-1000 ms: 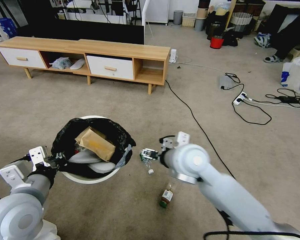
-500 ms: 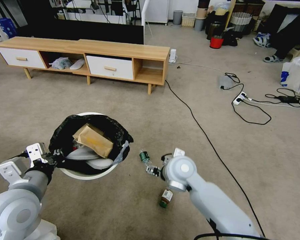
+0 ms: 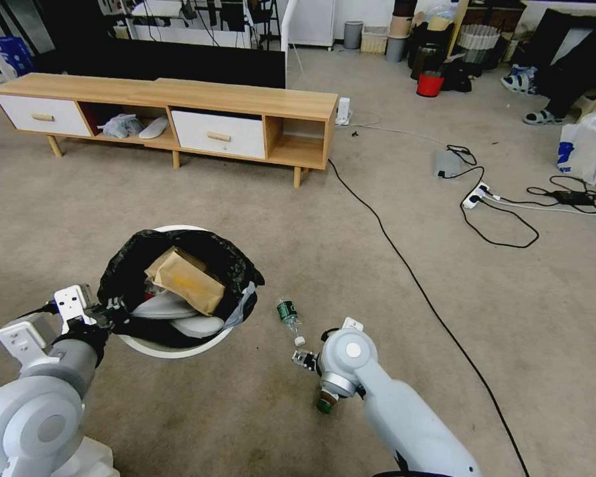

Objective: Pick up the trash bin and place the garbage on the floor into it.

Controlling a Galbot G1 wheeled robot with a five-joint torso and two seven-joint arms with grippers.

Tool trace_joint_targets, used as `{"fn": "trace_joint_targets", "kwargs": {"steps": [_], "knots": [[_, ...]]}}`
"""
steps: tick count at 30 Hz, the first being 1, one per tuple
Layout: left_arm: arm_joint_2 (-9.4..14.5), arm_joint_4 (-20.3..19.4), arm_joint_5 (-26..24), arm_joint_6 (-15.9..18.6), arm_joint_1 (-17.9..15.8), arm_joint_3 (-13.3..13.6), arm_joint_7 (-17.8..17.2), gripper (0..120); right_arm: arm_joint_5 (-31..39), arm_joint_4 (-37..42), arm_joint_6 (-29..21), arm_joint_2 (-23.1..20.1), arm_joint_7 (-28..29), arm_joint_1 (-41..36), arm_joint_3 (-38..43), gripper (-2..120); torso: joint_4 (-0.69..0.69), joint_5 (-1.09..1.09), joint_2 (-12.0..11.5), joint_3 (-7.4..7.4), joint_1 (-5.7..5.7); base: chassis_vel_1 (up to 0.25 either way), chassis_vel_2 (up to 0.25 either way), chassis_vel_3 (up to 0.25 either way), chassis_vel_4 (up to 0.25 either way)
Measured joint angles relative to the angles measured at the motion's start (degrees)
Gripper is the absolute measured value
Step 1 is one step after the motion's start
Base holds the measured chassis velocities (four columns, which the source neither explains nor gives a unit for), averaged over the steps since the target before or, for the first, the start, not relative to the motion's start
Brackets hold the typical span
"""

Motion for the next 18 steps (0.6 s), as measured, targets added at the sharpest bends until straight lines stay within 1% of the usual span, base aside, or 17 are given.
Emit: {"fn": "trace_joint_targets", "kwargs": {"steps": [1, 3, 5, 9, 10, 13, 18], "knots": [[-0.02, -0.01, 0.01, -0.01, 0.00, -0.01, 0.00, 0, -0.58, -0.30, -0.24, 0.34, -0.02, -0.33, 0.61, 100, 0.00, 0.00, 0.00, 0.00, 0.00, 0.000, 0.000, 0.000, 0.000], [-0.18, 0.06, 0.38, -0.05, 0.16, -0.05, 0.06, 0, -3.73, -1.92, -1.84, 2.34, -0.51, -2.32, 5.20, 100, 0.00, 0.00, 0.00, 0.00, 0.00, 0.000, 0.000, 0.000, 0.000], [-0.18, 0.12, 0.48, -0.06, 0.19, -0.04, 0.08, 0, -4.48, -1.95, -2.26, 2.38, -0.89, -2.83, 6.26, 100, 0.00, 0.00, 0.00, 0.00, 0.00, 0.000, 0.000, 0.000, 0.000], [-0.13, 0.41, 0.91, -0.20, 0.20, 0.10, 0.26, 0, -5.33, -1.83, -2.52, 1.08, -2.39, -3.61, 7.64, 100, 0.00, 0.00, 0.00, 0.00, 0.00, 0.000, 0.000, 0.000, 0.000], [-0.18, 0.54, 1.18, -0.25, 0.19, 0.32, 0.30, 0, -5.61, -1.99, -2.52, -0.04, -3.56, -3.68, 7.89, 100, 0.00, 0.00, 0.00, 0.00, 0.00, 0.000, 0.000, 0.000, 0.000], [-0.29, 0.60, 1.74, -0.41, 0.26, 0.77, 0.37, 0, -6.24, -2.82, -2.50, -1.11, -5.05, -3.64, 7.88, 100, -0.01, 0.00, 0.00, 0.00, 0.00, 0.000, 0.000, 0.000, 0.000], [-0.35, 0.55, 2.25, -0.45, 0.51, 1.19, 0.42, 0, -7.15, -4.34, -2.50, -1.64, -6.78, -3.09, 7.89, 100, 0.00, 0.00, 0.00, 0.00, 0.00, 0.000, 0.000, 0.000, 0.000]]}}
